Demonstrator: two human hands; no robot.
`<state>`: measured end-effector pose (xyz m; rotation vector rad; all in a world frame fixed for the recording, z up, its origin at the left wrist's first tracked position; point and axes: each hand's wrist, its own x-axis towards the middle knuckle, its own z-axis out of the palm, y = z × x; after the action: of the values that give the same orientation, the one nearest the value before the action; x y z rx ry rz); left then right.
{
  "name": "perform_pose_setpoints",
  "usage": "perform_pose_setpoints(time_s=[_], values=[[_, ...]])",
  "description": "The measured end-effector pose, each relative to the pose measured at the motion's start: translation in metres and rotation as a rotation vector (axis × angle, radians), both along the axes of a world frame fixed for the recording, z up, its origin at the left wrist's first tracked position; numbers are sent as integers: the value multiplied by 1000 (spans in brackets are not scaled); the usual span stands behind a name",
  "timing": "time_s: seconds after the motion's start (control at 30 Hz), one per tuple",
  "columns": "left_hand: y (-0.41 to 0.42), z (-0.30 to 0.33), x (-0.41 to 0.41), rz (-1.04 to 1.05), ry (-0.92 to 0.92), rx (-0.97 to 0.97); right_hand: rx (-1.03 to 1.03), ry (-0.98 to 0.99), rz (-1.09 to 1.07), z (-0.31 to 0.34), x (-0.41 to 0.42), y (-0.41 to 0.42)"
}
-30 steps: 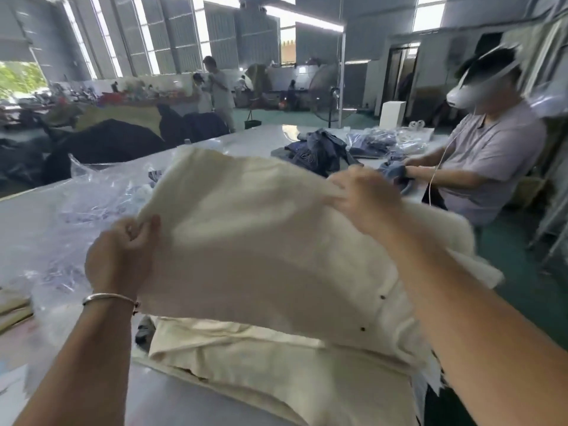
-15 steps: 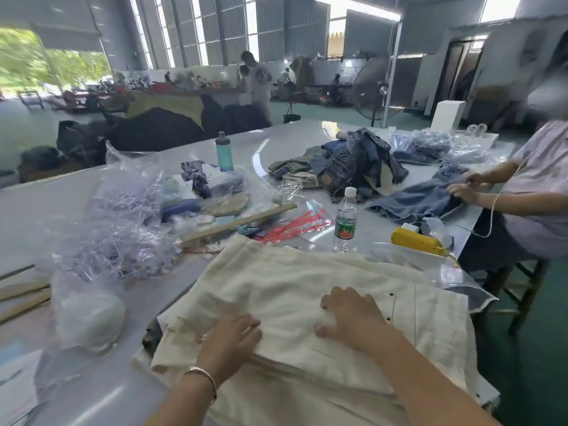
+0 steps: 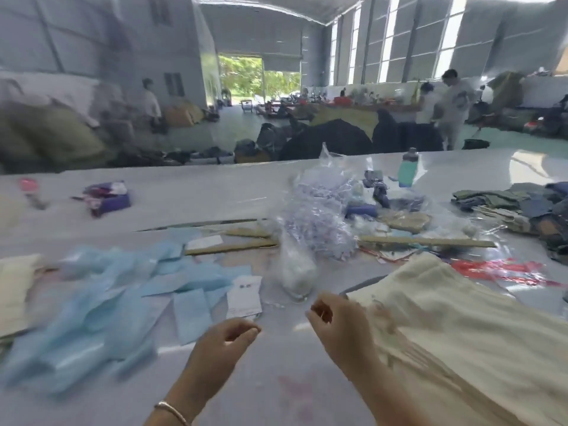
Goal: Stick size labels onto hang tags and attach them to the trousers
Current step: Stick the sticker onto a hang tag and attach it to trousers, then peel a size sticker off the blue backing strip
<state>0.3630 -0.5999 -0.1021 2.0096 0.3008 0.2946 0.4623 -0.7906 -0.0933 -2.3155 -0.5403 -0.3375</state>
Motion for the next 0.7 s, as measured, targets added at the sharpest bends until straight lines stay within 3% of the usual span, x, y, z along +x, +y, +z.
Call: perform_pose_setpoints(time_s=[0.1, 0.27, 0.43, 0.57, 0.7], values=[[107, 11, -77, 237, -21, 3, 177, 97, 240, 8, -38, 118], [280, 15, -195, 632, -105, 104, 446, 428, 581, 4, -117, 311], [422, 0, -264, 974, -37, 297, 553, 716, 751, 2, -180, 465], [511, -10, -276, 1089, 100, 623, 574, 847, 779, -8, -199, 544], [580, -29, -269, 887, 453, 545, 538, 911, 750, -25, -202, 593]])
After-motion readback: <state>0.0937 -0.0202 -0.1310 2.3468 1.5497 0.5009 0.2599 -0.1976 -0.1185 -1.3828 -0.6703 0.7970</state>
